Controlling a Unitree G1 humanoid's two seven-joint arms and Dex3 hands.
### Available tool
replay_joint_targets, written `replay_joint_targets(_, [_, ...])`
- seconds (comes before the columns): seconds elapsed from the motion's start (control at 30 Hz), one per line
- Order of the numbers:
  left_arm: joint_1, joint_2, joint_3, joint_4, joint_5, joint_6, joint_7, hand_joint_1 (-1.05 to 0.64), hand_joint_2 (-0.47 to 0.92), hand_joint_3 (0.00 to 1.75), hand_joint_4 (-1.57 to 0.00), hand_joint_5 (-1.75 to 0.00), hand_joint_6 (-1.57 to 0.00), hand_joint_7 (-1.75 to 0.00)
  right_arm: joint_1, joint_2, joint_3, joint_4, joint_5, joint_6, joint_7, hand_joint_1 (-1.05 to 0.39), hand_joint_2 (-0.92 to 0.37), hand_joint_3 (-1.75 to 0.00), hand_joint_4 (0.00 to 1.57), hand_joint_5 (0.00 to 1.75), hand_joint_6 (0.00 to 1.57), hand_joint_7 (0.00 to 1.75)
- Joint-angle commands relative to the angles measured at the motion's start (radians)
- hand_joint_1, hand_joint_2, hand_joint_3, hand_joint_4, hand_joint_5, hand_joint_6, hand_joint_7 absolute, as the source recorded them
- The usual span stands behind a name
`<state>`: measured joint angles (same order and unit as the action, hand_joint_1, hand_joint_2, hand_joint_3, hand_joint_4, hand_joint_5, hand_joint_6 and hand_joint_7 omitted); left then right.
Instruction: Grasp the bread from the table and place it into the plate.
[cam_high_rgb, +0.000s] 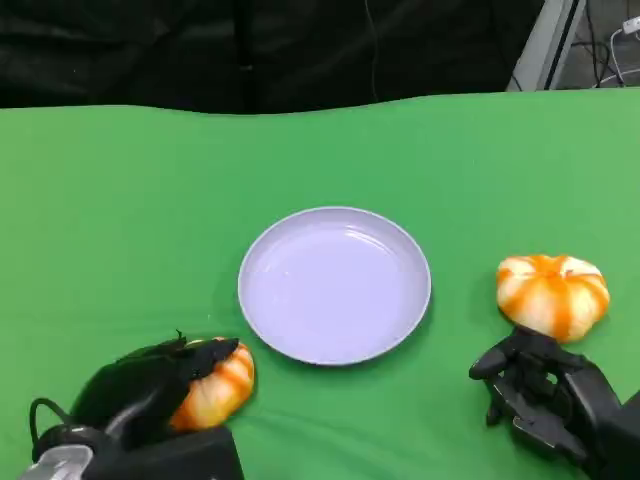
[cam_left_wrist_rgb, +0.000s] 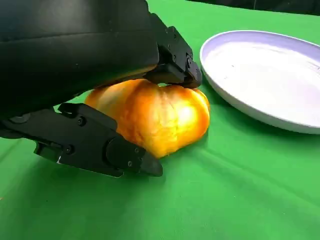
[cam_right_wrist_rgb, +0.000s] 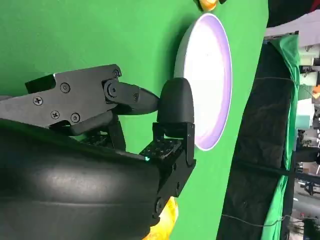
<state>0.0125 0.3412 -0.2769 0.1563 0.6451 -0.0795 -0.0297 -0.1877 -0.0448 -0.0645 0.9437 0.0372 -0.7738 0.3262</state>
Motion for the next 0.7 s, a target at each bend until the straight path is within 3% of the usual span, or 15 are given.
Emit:
replay_joint_targets(0.03, [0.020,0.020,-0.005,0.024,0.018,0.009,0.039,-0.04,0.92,0.09,-0.45,-0.01,-0.41,-0.01,0.001,-0.016,-0.003,-0.010,0.006,-0.005,-0.001,-0.25,-0.92,-0.49,0.57,1.75,0.64,1.25])
replay_joint_targets(0.07, [0.018,0.015,-0.002,0.037,0.036,-0.003,0.096,-0.02,0.92,0.10,-0.94,-0.12,-0.89,-0.11,0.000,-0.016,-0.003,-0.008,0.007,-0.006,-0.001,-0.25,-0.92,-0.49,0.57,1.75,0.64,1.25])
replay_joint_targets(0.1, [0.017,0.012,-0.002,0.048,0.048,-0.012,0.138,-0.02,0.92,0.10,-1.16,-0.11,-1.11,-0.09,-0.001,-0.016,-0.003,-0.006,0.007,-0.006,0.000,-0.24,-0.92,-0.50,0.57,1.75,0.64,1.25])
replay_joint_targets(0.13, [0.016,0.010,-0.002,0.056,0.055,-0.018,0.164,-0.02,0.92,0.10,-1.30,-0.10,-1.25,-0.07,-0.001,-0.016,-0.003,-0.005,0.007,-0.007,0.000,-0.24,-0.92,-0.50,0.58,1.74,0.64,1.25])
replay_joint_targets(0.2, [0.014,0.012,-0.006,0.065,0.056,-0.023,0.180,-0.02,0.92,0.10,-1.37,-0.09,-1.32,-0.06,-0.002,-0.015,-0.004,-0.005,0.008,-0.007,0.001,-0.24,-0.92,-0.50,0.58,1.74,0.64,1.24])
replay_joint_targets(0.3, [0.012,0.000,-0.001,0.085,0.055,-0.040,0.235,-0.03,0.92,0.10,-1.40,-0.08,-1.34,-0.05,-0.003,-0.015,-0.004,-0.003,0.007,-0.008,-0.001,-0.24,-0.92,-0.50,0.58,1.74,0.64,1.24])
replay_joint_targets(0.33, [0.011,-0.009,0.005,0.097,0.053,-0.051,0.271,-0.08,0.91,0.19,-1.22,-0.72,-1.35,-0.26,-0.004,-0.015,-0.004,-0.001,0.007,-0.008,-0.001,-0.24,-0.92,-0.50,0.58,1.74,0.64,1.24])
replay_joint_targets(0.37, [0.010,-0.015,0.008,0.106,0.052,-0.059,0.298,-0.12,0.86,0.32,-0.98,-1.32,-1.19,-0.67,-0.005,-0.015,-0.004,0.000,0.006,-0.009,-0.002,-0.24,-0.92,-0.50,0.58,1.74,0.65,1.24])
replay_joint_targets(0.4, [0.009,-0.017,0.008,0.114,0.051,-0.065,0.314,-0.13,0.83,0.39,-0.89,-1.53,-1.11,-0.87,-0.006,-0.014,-0.004,0.001,0.006,-0.009,-0.002,-0.24,-0.92,-0.50,0.58,1.74,0.65,1.24])
replay_joint_targets(0.47, [0.006,-0.016,0.005,0.122,0.050,-0.070,0.325,-0.14,0.81,0.46,-0.83,-1.70,-1.04,-1.04,-0.006,-0.014,-0.004,0.001,0.006,-0.009,-0.002,-0.24,-0.92,-0.50,0.58,1.75,0.65,1.24])
replay_joint_targets(0.6, [0.006,-0.019,0.010,0.131,0.051,-0.088,0.377,-0.13,0.80,0.44,-0.80,-1.74,-0.91,-1.29,-0.007,-0.013,-0.005,0.003,0.009,-0.005,0.000,-0.24,-0.92,-0.50,0.58,1.75,0.65,1.24])
replay_joint_targets(0.7, [0.010,-0.019,0.011,0.126,0.047,-0.089,0.386,-0.13,0.82,0.44,-0.80,-1.75,-0.86,-1.33,-0.008,-0.015,-0.005,0.006,0.008,-0.010,0.001,-0.25,-0.92,-0.49,0.58,1.75,0.65,1.24])
